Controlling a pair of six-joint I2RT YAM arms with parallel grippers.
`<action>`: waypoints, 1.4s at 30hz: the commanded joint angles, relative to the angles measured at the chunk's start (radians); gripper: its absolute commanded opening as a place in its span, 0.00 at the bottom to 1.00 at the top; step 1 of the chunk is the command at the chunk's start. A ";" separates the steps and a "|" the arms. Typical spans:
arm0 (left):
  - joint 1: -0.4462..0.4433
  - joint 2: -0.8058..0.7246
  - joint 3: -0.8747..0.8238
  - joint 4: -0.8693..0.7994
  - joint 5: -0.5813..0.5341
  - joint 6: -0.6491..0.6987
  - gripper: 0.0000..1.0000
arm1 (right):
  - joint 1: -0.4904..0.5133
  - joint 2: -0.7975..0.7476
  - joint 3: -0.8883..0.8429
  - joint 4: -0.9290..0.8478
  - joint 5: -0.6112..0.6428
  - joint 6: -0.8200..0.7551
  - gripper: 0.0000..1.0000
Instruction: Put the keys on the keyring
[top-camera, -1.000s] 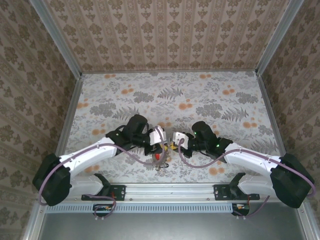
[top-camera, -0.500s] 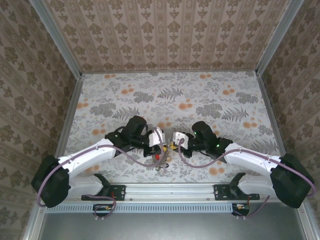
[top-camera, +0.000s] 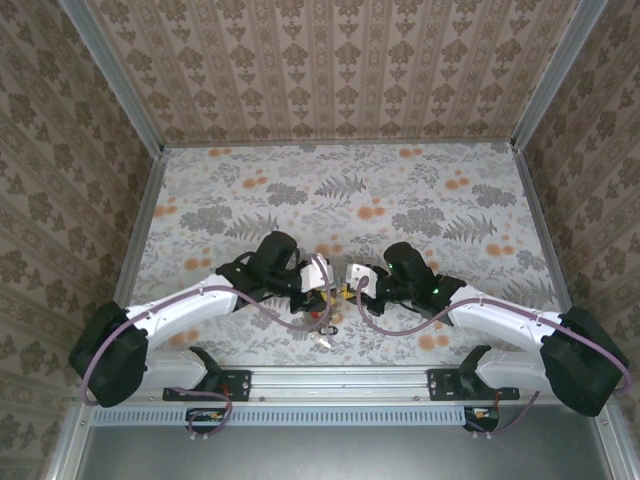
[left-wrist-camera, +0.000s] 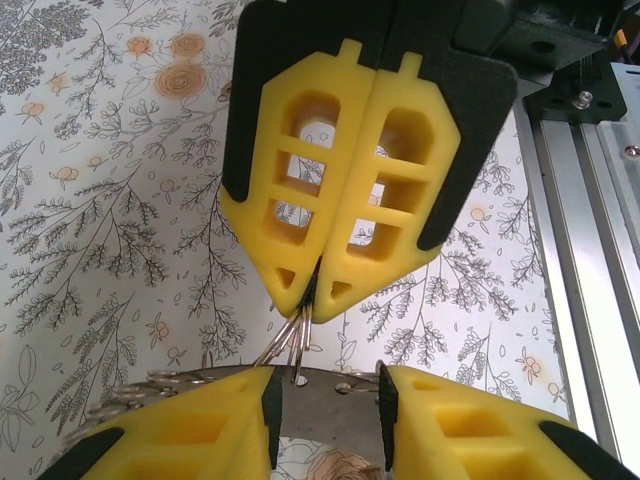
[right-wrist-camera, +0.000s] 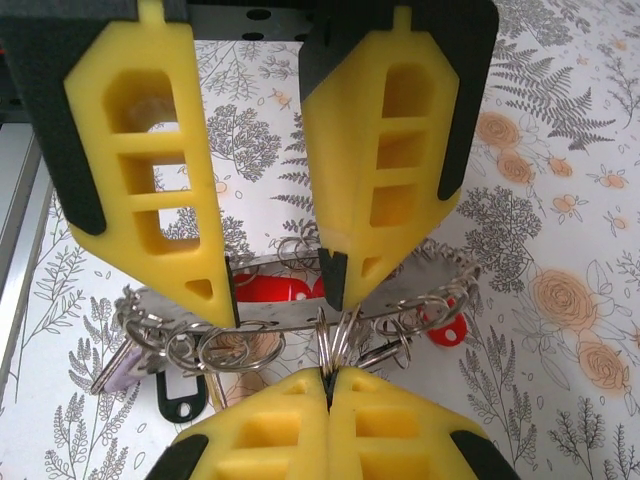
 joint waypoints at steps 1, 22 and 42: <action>-0.007 0.019 0.027 0.037 0.026 -0.026 0.33 | 0.010 -0.018 -0.002 0.031 -0.029 -0.013 0.00; -0.016 0.073 0.043 0.099 0.008 -0.044 0.16 | 0.028 0.015 -0.005 0.086 0.012 0.014 0.00; -0.014 0.099 0.075 0.032 0.052 0.031 0.07 | 0.032 0.017 -0.015 0.114 0.003 0.009 0.00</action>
